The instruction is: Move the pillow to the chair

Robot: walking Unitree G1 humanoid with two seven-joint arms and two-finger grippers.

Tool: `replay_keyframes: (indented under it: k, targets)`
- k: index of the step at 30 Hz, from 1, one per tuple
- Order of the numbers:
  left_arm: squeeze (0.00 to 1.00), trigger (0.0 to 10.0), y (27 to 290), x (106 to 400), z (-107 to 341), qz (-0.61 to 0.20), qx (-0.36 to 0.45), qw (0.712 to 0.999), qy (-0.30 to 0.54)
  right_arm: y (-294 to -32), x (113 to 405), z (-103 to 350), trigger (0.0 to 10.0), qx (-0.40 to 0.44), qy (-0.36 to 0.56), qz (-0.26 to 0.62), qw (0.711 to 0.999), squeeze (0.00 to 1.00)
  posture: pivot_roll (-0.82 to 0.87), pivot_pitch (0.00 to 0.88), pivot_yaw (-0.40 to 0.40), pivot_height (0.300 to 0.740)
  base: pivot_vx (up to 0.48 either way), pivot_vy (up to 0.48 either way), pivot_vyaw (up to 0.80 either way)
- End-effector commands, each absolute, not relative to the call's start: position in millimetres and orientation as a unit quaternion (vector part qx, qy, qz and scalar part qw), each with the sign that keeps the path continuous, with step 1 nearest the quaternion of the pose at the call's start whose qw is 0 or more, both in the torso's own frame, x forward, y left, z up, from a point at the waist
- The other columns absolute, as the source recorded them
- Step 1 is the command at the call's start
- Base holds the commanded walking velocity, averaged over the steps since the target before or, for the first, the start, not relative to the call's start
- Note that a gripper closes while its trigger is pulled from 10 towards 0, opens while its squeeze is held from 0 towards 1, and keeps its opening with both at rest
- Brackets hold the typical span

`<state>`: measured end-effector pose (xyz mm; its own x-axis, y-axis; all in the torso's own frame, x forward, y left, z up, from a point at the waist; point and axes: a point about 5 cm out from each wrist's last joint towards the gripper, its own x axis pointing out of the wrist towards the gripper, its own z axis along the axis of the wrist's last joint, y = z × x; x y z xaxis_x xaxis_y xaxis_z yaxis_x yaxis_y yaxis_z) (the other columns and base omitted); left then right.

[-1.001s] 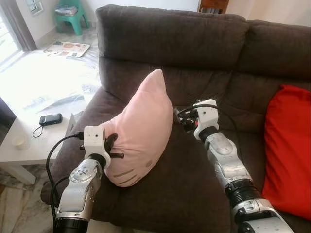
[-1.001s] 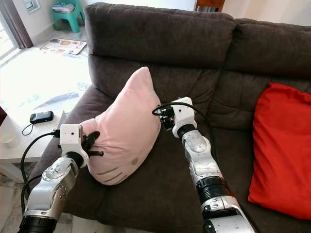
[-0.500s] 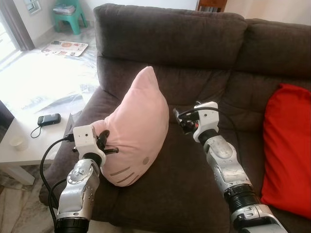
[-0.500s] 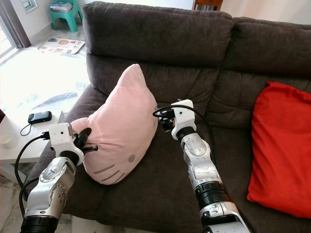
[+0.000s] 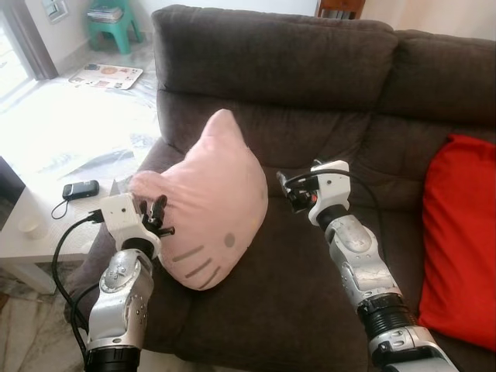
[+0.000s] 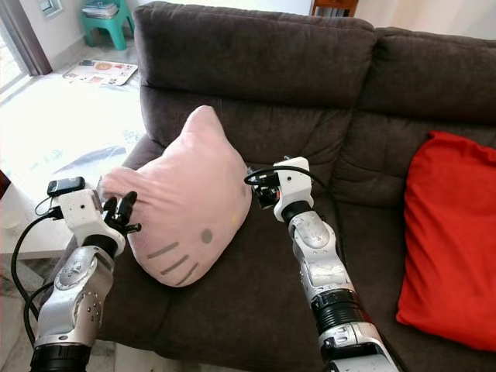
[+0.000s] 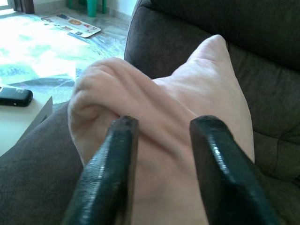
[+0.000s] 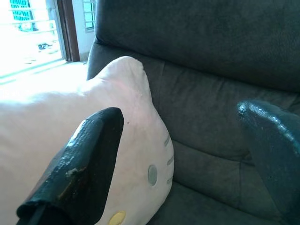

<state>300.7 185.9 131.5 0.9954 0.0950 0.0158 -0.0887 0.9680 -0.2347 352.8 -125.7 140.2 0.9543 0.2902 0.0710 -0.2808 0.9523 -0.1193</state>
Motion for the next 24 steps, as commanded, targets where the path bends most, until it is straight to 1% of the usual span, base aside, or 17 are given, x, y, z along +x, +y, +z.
replay_keyframes:
  k: [1, 5, 8, 9, 10, 11, 12, 14, 15, 17, 22, 24]
  targets:
    - [1.00, 10.0, 185.5, 300.2, 142.1, 0.046, -0.121, 0.991, -0.037, -127.9, 351.0, 139.6, 10.0, -0.049, -0.042, 0.140, 0.988, 0.00, 0.08, 0.067, -0.045, 0.740, 0.000, 0.000, 0.00]
    - [1.00, 10.0, 180.9, 296.5, 150.8, 0.037, -0.106, 0.992, -0.055, -127.7, 350.1, 138.9, 10.0, -0.048, -0.043, 0.140, 0.988, 0.00, 0.09, 0.062, -0.046, 0.740, 0.000, 0.000, 0.00]
    - [1.00, 10.0, 173.0, 290.4, 158.8, 0.011, -0.062, 0.995, -0.081, -129.4, 348.1, 137.9, 10.0, -0.047, -0.046, 0.135, 0.989, 0.00, 0.09, 0.061, -0.045, 0.740, 0.000, 0.000, 0.00]
    - [0.93, 10.0, 171.8, 289.0, 158.9, 0.007, -0.059, 0.995, -0.083, -130.2, 347.2, 138.3, 10.0, -0.042, -0.050, 0.133, 0.989, 0.00, 0.09, 0.061, -0.048, 0.740, 0.000, 0.000, 0.00]
    - [0.12, 10.0, 171.5, 286.6, 158.9, 0.007, -0.043, 0.995, -0.087, -132.0, 345.6, 138.9, 10.0, -0.034, -0.057, 0.129, 0.989, 0.00, 0.09, 0.061, -0.048, 0.740, 0.000, 0.000, 0.00]
    - [0.12, 10.0, 171.2, 284.8, 158.9, 0.008, -0.031, 0.995, -0.089, -133.3, 344.5, 139.3, 10.0, -0.028, -0.061, 0.125, 0.990, 0.00, 0.09, 0.061, -0.048, 0.740, 0.000, 0.000, 0.00]
    - [0.00, 10.0, 171.8, 280.4, 158.9, 0.007, -0.002, 0.995, -0.096, -137.3, 341.2, 138.7, 10.0, -0.021, -0.069, 0.117, 0.991, 0.00, 0.09, 0.063, -0.048, 0.740, 0.000, 0.000, 0.00]
    - [0.00, 10.0, 172.7, 273.9, 158.9, 0.007, 0.038, 0.994, -0.105, -144.4, 335.7, 136.7, 10.0, -0.014, -0.078, 0.102, 0.992, 0.00, 0.09, 0.064, -0.048, 0.740, 0.000, 0.000, 0.00]
    - [0.00, 10.0, 175.0, 267.8, 159.0, 0.014, 0.061, 0.992, -0.110, -153.2, 329.0, 132.5, 10.0, -0.011, -0.081, 0.085, 0.993, 0.00, 0.09, 0.064, -0.048, 0.740, 0.000, 0.000, 0.00]
    - [0.00, 10.0, 179.0, 262.0, 157.4, 0.025, 0.079, 0.991, -0.109, -163.7, 319.7, 124.7, 10.0, -0.016, -0.078, 0.064, 0.995, 0.00, 0.09, 0.064, -0.048, 0.740, 0.000, 0.000, 0.00]
    - [0.00, 10.0, 185.8, 256.8, 144.2, 0.042, 0.083, 0.992, -0.084, -189.0, 298.3, 99.7, 10.0, -0.031, -0.044, 0.023, 0.998, 0.00, 0.10, 0.058, -0.037, 0.740, 0.000, 0.000, 0.00]
    - [0.00, 10.0, 185.3, 257.4, 141.5, 0.039, 0.082, 0.993, -0.081, -197.5, 294.5, 95.4, 10.0, -0.029, -0.036, 0.010, 0.999, 0.00, 0.10, 0.053, -0.032, 0.740, 0.000, 0.000, 0.00]
